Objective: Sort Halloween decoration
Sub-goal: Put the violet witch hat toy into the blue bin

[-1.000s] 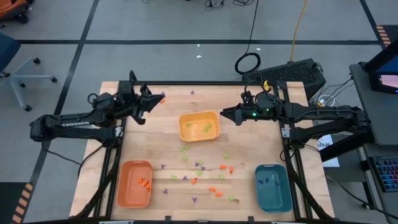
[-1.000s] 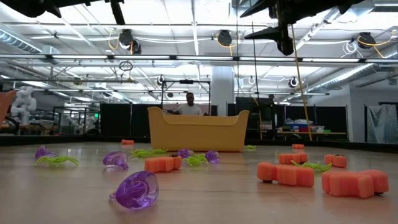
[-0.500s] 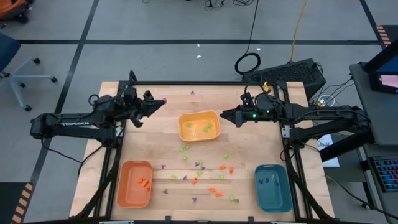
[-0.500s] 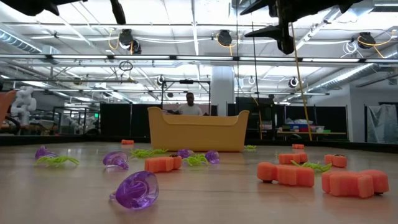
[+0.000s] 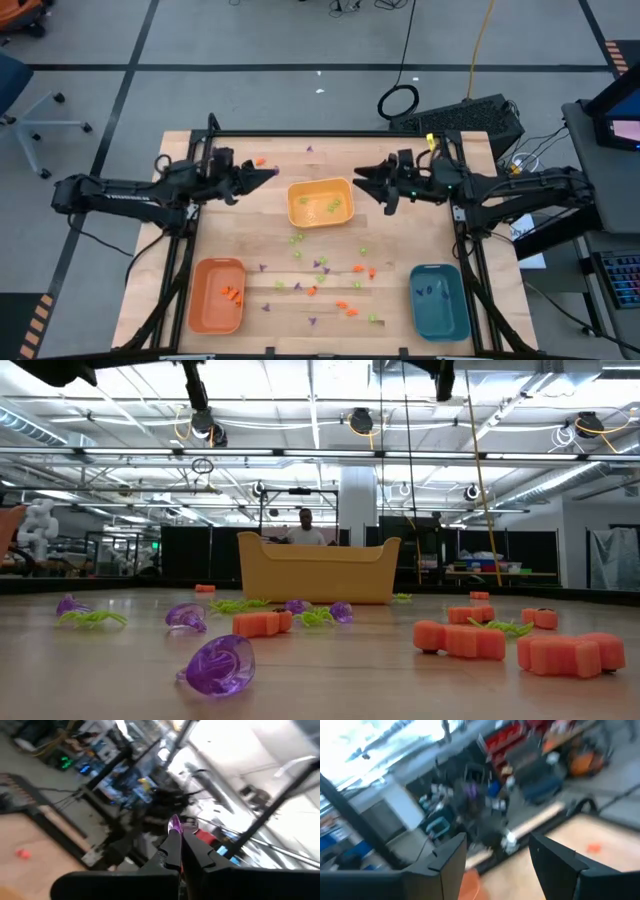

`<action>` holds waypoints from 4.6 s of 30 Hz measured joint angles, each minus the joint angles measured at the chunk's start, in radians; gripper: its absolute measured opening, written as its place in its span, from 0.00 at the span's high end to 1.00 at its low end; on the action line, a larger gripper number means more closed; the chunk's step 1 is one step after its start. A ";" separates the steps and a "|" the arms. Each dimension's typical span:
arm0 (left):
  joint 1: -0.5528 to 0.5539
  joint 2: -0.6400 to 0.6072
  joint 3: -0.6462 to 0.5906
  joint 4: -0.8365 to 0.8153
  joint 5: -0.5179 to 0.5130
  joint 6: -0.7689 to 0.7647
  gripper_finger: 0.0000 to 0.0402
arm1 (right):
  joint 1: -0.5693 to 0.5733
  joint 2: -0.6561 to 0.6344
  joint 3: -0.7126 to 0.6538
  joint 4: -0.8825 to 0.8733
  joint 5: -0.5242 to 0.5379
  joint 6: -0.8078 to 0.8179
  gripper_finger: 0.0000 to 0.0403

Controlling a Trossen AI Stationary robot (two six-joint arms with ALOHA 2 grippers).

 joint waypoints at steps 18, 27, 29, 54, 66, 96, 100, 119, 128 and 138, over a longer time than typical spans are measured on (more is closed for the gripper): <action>-0.125 0.384 0.210 0.200 -0.320 0.188 1.00 | 0.053 0.201 0.242 0.029 0.180 -0.461 0.50; -0.127 0.509 0.368 0.202 -0.325 0.243 1.00 | 0.058 0.291 0.312 0.058 0.179 -0.449 0.50; -0.127 0.523 0.389 0.202 -0.338 0.246 1.00 | 0.058 0.298 0.316 0.061 0.181 -0.431 0.50; -0.127 0.544 0.417 0.185 -0.388 0.342 1.00 | 0.060 0.294 0.316 0.075 0.234 -0.410 0.76; -0.132 0.544 0.417 0.185 -0.387 0.407 1.00 | 0.060 0.294 0.316 0.074 0.232 -0.408 0.84; -0.146 0.543 0.417 0.179 -0.370 0.474 0.75 | 0.059 0.293 0.316 0.034 0.233 -0.354 1.00; -0.146 0.543 0.417 0.180 -0.384 0.469 0.53 | 0.059 0.293 0.315 0.029 0.231 -0.354 1.00; -0.146 0.311 0.417 -0.169 -0.308 0.234 0.31 | 0.125 0.016 0.315 -0.344 0.199 -0.143 1.00; -0.146 0.252 0.417 -0.373 -0.308 0.233 0.31 | 0.290 -0.071 0.315 -0.562 0.167 -0.022 1.00; -0.146 0.253 0.417 -0.531 -0.305 0.184 0.31 | 0.455 -0.006 0.585 -1.220 0.123 0.148 1.00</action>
